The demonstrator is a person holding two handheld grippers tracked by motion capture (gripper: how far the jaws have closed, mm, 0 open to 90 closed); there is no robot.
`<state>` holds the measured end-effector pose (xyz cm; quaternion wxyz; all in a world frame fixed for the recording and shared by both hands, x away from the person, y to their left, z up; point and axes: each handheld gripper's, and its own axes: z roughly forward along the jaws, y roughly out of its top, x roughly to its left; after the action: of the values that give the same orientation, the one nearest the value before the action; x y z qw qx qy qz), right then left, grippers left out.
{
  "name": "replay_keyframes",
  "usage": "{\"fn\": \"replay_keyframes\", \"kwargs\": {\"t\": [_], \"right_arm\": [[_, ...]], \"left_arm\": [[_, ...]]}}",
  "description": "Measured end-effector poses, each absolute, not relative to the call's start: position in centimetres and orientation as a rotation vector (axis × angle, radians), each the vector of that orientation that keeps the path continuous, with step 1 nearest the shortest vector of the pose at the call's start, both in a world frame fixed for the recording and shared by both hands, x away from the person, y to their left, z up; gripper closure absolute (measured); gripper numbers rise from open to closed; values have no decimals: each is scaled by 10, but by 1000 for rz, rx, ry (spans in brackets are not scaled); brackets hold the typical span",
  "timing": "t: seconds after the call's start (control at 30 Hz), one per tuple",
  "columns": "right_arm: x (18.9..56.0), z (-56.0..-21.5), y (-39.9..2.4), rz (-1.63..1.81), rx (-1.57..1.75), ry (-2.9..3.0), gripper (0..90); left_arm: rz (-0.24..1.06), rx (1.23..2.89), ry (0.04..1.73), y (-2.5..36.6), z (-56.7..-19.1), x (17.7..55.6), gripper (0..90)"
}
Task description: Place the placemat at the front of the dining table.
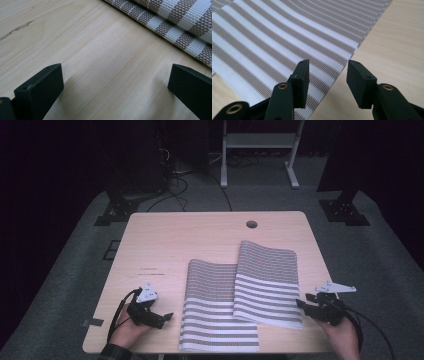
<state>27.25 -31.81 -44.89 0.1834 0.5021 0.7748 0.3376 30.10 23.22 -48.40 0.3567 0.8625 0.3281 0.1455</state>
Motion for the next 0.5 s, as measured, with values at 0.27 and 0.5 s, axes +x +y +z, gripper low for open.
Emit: {"fn": "replay_keyframes", "kwargs": {"t": [0.27, 0.5], "right_arm": [[246, -460, -318, 965, 1444, 2205, 519], [234, -467, -310, 957, 1429, 2257, 526]], "left_arm": [[376, 2227, 847, 232, -484, 301, 0], [376, 2227, 847, 232, -484, 301, 0]]}}
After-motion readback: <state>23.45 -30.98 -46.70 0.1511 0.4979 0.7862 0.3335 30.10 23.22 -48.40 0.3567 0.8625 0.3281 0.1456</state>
